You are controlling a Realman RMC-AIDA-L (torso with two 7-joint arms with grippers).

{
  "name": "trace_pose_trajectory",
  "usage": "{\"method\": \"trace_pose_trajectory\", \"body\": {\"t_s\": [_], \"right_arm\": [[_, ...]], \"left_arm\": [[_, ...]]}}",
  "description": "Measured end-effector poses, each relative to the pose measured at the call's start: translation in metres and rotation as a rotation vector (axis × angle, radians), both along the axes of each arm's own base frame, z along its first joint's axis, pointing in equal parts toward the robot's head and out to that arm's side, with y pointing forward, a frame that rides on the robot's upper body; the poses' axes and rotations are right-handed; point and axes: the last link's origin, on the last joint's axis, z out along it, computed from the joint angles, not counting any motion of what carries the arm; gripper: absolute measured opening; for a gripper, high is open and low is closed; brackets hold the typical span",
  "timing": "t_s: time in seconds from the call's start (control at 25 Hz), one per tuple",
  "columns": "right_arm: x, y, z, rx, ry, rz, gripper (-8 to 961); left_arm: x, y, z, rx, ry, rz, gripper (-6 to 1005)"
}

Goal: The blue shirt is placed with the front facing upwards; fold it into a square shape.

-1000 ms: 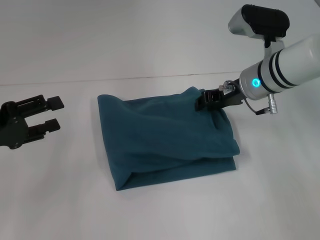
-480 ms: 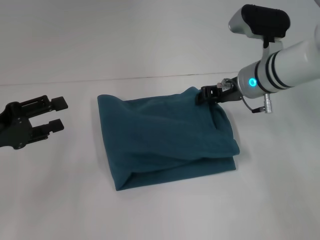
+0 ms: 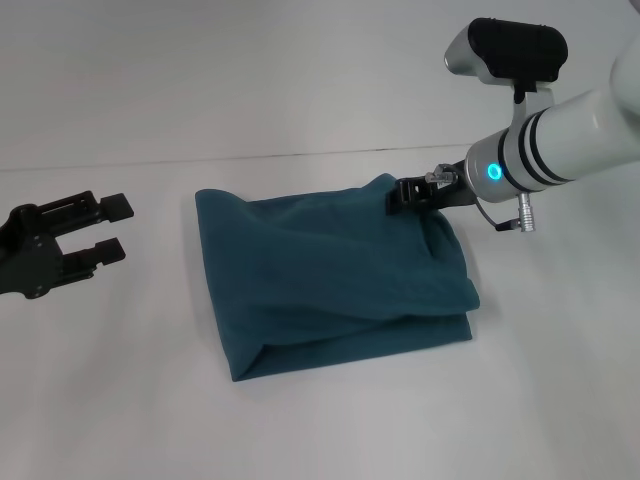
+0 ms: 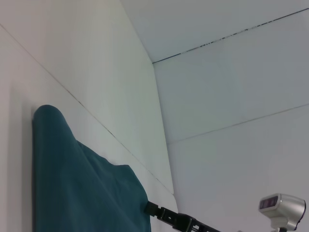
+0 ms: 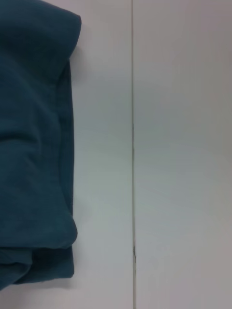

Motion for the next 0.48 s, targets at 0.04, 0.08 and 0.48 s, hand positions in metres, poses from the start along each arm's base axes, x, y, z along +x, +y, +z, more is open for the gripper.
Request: {"method": "trace_pose_trajectory", "body": {"t_s": [0.04, 0.08, 0.48], "right_arm": [[0.0002, -0.0001, -0.0001, 0.0, 0.0, -0.001, 260], [0.0008, -0.0005, -0.0005, -0.001, -0.001, -0.002, 258], [0.0033, -0.0024, -0.0035, -0.005, 0.001, -0.012, 233]], "left_arm": [[0.0, 0.0, 0.0, 0.0, 0.0, 0.0, 752], [0.0001, 0.0001, 0.0, 0.0, 0.0, 0.0, 752], [0.0007, 0.0, -0.0011, -0.002, -0.001, -0.002, 752]]}}
